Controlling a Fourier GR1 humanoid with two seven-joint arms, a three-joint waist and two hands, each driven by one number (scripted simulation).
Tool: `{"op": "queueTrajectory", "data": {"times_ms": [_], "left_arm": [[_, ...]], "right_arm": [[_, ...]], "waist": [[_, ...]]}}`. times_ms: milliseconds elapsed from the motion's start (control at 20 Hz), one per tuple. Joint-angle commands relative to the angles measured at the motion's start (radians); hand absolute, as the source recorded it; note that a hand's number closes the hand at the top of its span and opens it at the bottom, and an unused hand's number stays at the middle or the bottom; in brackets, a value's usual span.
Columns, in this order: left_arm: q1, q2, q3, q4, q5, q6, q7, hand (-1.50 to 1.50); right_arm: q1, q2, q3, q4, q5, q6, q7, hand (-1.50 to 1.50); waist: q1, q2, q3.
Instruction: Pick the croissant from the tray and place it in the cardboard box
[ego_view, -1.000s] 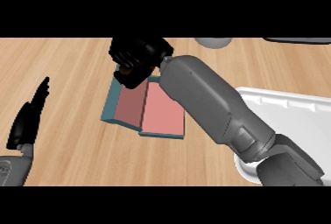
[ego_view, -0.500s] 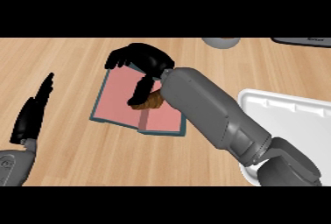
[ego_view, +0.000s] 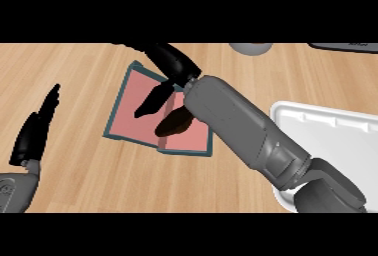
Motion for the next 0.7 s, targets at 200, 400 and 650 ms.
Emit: {"op": "queueTrajectory", "data": {"times_ms": [200, 400, 650], "left_arm": [[0.028, -0.011, 0.010, -0.018, -0.007, 0.012, 0.014, 0.00], [0.051, -0.007, 0.028, 0.013, -0.008, 0.012, -0.049, 0.00], [0.011, 0.002, 0.033, -0.007, -0.004, -0.004, 0.020, 0.00]], "right_arm": [[-0.061, -0.013, -0.188, 0.170, -0.126, 0.102, -0.153, -1.50], [-0.101, -0.123, -0.258, 0.241, -0.160, 0.210, -0.182, -1.50], [-0.055, -0.236, -0.271, 0.339, -0.137, 0.305, -0.266, -1.50]], "waist": [[-0.039, -0.002, 0.001], [-0.043, 0.001, 0.000], [-0.042, 0.007, 0.002]]}}
